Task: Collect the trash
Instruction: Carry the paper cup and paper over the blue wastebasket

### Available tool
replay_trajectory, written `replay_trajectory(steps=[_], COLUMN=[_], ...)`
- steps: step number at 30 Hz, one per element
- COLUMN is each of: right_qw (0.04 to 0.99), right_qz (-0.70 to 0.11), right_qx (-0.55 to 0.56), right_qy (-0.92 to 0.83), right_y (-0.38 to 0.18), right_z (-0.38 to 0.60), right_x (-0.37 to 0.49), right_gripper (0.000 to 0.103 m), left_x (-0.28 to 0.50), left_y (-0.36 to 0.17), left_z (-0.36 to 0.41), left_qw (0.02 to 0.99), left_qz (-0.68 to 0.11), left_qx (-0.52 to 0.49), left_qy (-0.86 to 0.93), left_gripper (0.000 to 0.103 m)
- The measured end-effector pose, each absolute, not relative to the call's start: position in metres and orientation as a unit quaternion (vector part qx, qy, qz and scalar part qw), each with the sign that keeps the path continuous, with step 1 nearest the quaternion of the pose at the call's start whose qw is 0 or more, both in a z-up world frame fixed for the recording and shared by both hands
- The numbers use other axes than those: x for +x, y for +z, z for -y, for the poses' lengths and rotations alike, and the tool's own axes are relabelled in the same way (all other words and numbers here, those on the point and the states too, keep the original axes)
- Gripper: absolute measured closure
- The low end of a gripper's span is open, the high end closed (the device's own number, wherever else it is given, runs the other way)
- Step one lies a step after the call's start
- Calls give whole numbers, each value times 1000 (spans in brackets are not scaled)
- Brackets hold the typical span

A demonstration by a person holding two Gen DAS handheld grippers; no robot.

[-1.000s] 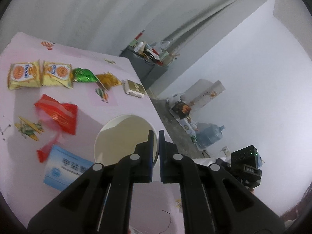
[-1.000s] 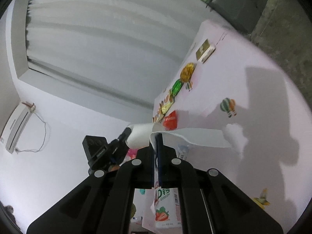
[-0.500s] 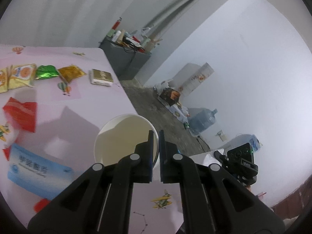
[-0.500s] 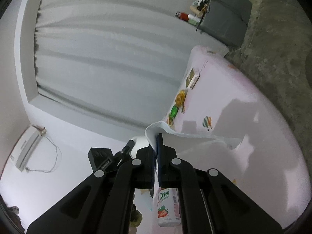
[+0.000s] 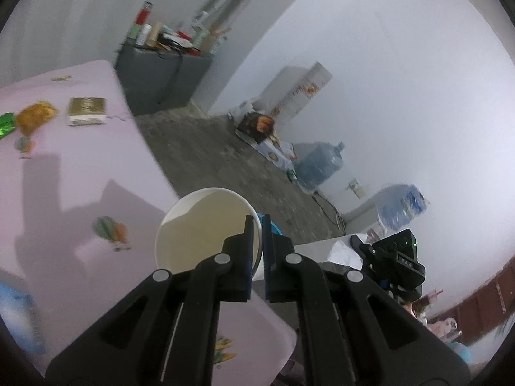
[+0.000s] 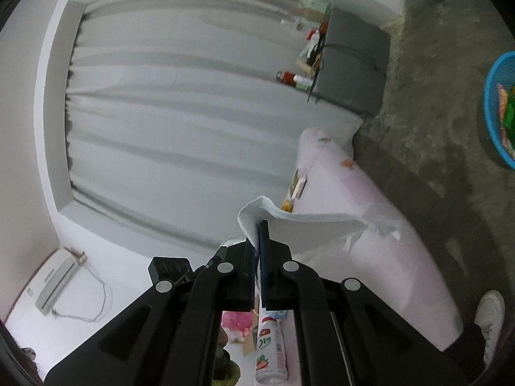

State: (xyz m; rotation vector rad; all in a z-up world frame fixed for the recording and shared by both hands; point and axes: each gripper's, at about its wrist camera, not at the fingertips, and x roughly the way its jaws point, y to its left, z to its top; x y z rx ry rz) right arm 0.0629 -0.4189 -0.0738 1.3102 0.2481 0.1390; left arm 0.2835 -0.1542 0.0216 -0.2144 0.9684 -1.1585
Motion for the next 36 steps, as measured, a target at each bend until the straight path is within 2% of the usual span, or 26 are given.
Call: replay_trajectory(steps=[21, 36], right_qw=[761, 725], right_qz=[-75, -201], right_qx=[636, 611], right_qy=[-104, -248], right_y=[-137, -210], right_z=[540, 625], right_x=[-53, -19], right_gripper=[100, 100], left_x=[202, 168], left_y=[-57, -159], left_z=[390, 530], left_qw=[662, 626], left_qz=[-480, -520], left_qx=[63, 172], left_qy=[-572, -555], left_gripper=[100, 100])
